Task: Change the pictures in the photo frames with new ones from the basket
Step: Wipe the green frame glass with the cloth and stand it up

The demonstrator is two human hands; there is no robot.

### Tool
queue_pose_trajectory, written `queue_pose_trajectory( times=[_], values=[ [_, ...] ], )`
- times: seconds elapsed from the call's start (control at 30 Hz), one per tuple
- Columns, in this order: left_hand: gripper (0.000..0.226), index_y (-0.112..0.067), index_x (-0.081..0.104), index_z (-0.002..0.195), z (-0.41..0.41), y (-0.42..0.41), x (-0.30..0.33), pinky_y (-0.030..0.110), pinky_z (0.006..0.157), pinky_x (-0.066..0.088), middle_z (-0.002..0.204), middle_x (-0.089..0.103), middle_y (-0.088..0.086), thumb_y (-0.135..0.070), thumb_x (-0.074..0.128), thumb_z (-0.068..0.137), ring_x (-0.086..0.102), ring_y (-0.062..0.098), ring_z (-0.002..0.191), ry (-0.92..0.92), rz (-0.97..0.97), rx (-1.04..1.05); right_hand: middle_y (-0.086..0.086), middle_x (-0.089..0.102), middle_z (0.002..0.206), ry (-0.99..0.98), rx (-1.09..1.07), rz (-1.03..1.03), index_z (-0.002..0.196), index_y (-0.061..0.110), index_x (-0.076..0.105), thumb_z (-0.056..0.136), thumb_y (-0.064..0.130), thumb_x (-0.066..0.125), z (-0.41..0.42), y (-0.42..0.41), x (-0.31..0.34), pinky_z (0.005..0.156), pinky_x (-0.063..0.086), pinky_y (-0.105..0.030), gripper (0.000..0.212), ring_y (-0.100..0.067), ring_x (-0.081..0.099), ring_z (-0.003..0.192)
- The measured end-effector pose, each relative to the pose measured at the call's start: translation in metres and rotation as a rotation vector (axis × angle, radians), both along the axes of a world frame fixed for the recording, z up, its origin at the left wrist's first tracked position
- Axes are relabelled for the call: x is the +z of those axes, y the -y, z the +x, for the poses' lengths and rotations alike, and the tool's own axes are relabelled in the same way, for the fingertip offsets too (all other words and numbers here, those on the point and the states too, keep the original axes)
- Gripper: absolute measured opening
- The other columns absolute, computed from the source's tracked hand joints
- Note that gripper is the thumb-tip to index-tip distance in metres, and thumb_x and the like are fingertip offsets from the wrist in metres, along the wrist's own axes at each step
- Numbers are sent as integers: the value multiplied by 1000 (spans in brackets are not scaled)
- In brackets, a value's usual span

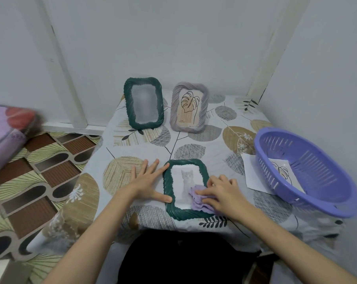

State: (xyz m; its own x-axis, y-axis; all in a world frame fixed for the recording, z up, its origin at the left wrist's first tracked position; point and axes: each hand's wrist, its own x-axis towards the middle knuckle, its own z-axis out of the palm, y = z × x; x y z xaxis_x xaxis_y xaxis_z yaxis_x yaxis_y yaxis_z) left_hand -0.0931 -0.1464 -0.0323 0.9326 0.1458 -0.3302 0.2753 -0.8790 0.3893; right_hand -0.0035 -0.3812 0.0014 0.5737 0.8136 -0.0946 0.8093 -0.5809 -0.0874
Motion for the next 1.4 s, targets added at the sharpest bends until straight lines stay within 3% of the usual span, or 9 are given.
queue_pose_trajectory(
  times=[0.1, 0.23, 0.37, 0.67, 0.87, 1.0, 1.1, 1.23, 1.4],
  values=[
    [113, -49, -16, 139, 1, -1, 0, 53, 107, -25, 151, -28, -9, -78, 57, 58, -35, 21, 134, 0, 12, -6, 0, 45, 113, 44, -59, 19, 118, 38, 58, 91, 44, 47, 12, -8, -3, 72, 15, -31, 30, -20, 36, 106],
    [124, -44, -23, 139, 1, -2, -3, 52, 105, -26, 150, -30, -9, -87, 45, 46, -38, 20, 131, -12, 50, -17, -4, 45, 119, 68, -181, 117, 120, 31, 57, 93, 38, 45, 36, -37, -13, 82, 28, -35, 30, -25, 36, 108],
    [117, -41, -22, 140, 0, -1, -3, 52, 106, -26, 150, -29, -12, -76, 56, 61, -36, 21, 134, -8, 43, -10, -5, 45, 120, 85, -214, 162, 120, 26, 58, 95, 34, 43, 39, -63, -20, 86, 31, -37, 30, -26, 35, 110],
    [113, -41, -21, 141, 0, 3, -1, 52, 106, -23, 150, -29, -10, -73, 57, 65, -33, 22, 136, -6, 87, -5, -2, 44, 124, 0, -37, 185, 122, 28, 57, 94, 34, 44, 5, -89, -15, 86, 29, -37, 32, -26, 34, 111],
    [134, -43, -23, 139, 2, -2, -5, 51, 105, -24, 150, -30, -10, -99, 25, 27, -35, 21, 134, 1, 84, -27, 3, 45, 121, -51, 57, 146, 119, 31, 59, 94, 36, 43, -3, -56, -16, 79, 22, -32, 30, -22, 35, 108],
    [121, -42, -21, 140, 0, 0, -3, 52, 107, -24, 149, -31, -10, -84, 49, 52, -34, 21, 135, -7, 73, -22, 3, 47, 118, -22, -25, 188, 124, 37, 55, 95, 35, 41, 3, -70, -16, 78, 22, -33, 32, -22, 36, 106],
    [123, -42, -21, 140, 1, 1, -2, 53, 108, -23, 150, -29, -10, -87, 44, 45, -34, 20, 135, -15, 55, -18, 1, 46, 120, -85, -122, 197, 120, 32, 57, 96, 34, 39, 10, -89, -15, 86, 26, -38, 30, -25, 35, 109],
    [114, -42, -20, 141, 1, 1, 0, 51, 106, -24, 150, -28, -11, -77, 54, 61, -33, 21, 136, -2, 70, -6, 0, 45, 122, -182, -150, 175, 121, 29, 57, 97, 34, 37, 10, -91, -16, 96, 26, -43, 31, -25, 34, 113],
    [122, -43, -21, 140, 1, 0, -2, 50, 105, -24, 151, -29, -9, -89, 39, 44, -33, 21, 136, -4, 99, -12, 2, 44, 119, -199, -68, 123, 124, 33, 54, 95, 39, 35, -12, -59, -12, 88, 25, -37, 35, -22, 34, 111]
  ],
)
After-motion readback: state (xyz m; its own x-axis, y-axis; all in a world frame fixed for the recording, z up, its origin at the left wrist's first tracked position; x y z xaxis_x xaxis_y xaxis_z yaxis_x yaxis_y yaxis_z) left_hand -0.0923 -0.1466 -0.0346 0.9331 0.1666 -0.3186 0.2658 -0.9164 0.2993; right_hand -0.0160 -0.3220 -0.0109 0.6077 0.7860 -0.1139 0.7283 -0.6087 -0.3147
